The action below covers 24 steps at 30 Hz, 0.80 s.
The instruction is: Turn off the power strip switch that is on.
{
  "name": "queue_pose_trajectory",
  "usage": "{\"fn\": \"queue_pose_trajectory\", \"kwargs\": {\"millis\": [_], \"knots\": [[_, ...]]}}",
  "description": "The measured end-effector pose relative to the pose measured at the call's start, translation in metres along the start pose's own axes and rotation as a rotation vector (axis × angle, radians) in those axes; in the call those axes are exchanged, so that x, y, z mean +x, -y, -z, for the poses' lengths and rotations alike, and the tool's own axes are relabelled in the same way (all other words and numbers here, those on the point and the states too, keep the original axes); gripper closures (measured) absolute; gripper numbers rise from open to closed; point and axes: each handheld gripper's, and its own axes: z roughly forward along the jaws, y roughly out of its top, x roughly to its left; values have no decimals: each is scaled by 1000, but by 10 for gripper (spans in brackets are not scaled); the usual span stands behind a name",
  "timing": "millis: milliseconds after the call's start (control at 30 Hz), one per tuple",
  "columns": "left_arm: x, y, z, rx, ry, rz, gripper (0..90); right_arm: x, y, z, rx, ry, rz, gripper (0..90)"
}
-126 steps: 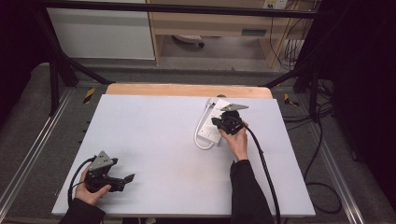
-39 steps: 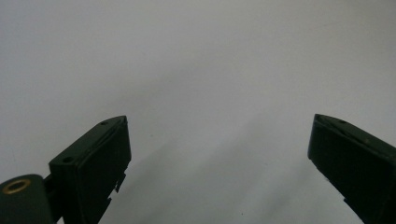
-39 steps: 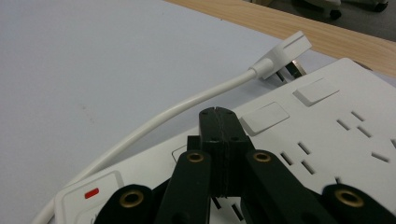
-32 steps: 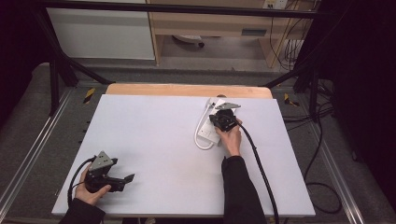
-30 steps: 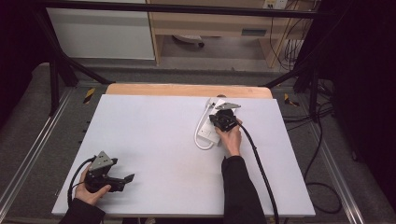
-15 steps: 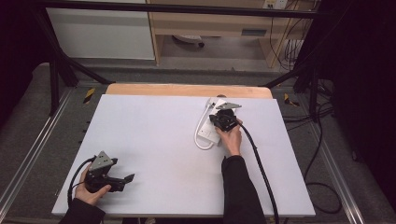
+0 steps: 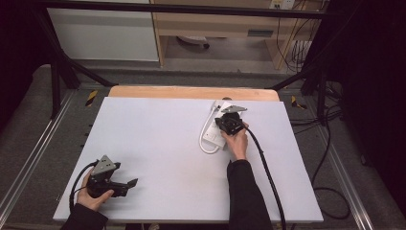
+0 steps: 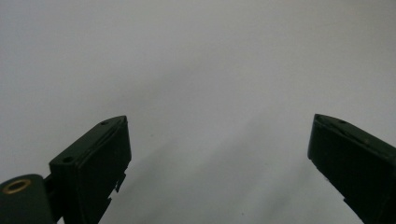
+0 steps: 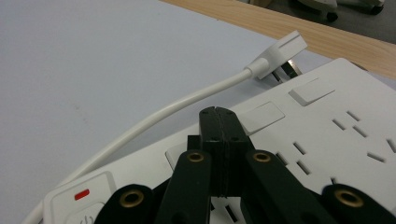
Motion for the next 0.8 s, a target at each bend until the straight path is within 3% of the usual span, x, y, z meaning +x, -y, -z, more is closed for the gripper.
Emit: {"fn": "queue_pose_trajectory", "kwargs": {"millis": [300, 633, 733, 800], "knots": [[0, 0, 0, -1, 0, -1, 58, 1, -1, 3, 21, 8, -2, 900], [0, 0, 0, 1, -1, 0, 57, 6, -13, 30, 13, -15, 3, 900], [0, 0, 0, 0, -3, 5, 58, 6, -16, 41, 25, -34, -30, 808], [0, 0, 1, -1, -6, 6, 58, 7, -16, 48, 32, -35, -22, 774]]}}
